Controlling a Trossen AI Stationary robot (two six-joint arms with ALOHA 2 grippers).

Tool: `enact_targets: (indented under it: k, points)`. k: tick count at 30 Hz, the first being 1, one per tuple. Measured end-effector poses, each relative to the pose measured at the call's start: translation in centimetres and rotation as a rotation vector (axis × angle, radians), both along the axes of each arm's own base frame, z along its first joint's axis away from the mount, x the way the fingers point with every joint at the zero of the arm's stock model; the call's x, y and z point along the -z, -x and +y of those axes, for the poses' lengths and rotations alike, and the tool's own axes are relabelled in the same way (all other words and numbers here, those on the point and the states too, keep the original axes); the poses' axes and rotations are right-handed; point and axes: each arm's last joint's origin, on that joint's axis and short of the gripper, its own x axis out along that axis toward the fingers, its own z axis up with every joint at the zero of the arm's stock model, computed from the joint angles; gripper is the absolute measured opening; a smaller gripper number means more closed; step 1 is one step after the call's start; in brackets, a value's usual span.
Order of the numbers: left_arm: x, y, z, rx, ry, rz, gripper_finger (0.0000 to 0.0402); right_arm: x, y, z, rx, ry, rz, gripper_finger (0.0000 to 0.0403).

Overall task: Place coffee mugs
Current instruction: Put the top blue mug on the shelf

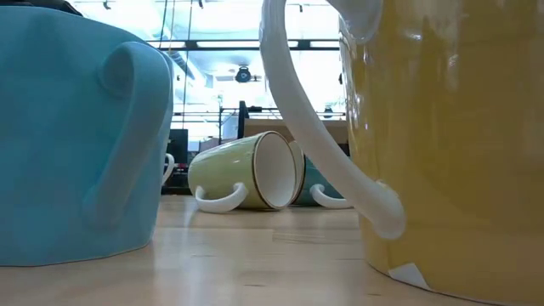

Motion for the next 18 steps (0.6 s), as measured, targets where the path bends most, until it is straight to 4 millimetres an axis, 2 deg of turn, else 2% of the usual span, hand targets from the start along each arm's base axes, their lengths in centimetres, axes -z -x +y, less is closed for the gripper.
enact_targets:
  k: [8, 18]
  points:
    - [0.0, 0.0, 0.0, 0.000, 0.000, 0.000, 0.0110, 2.1, -0.8, -1.7, 0.108, 0.092, 0.046, 0.0231]
    - [0.0, 0.0, 0.0, 0.000, 0.000, 0.003, 0.0110, 3.1, -1.8, -2.9, 0.154, 0.085, 0.031, 0.0231]
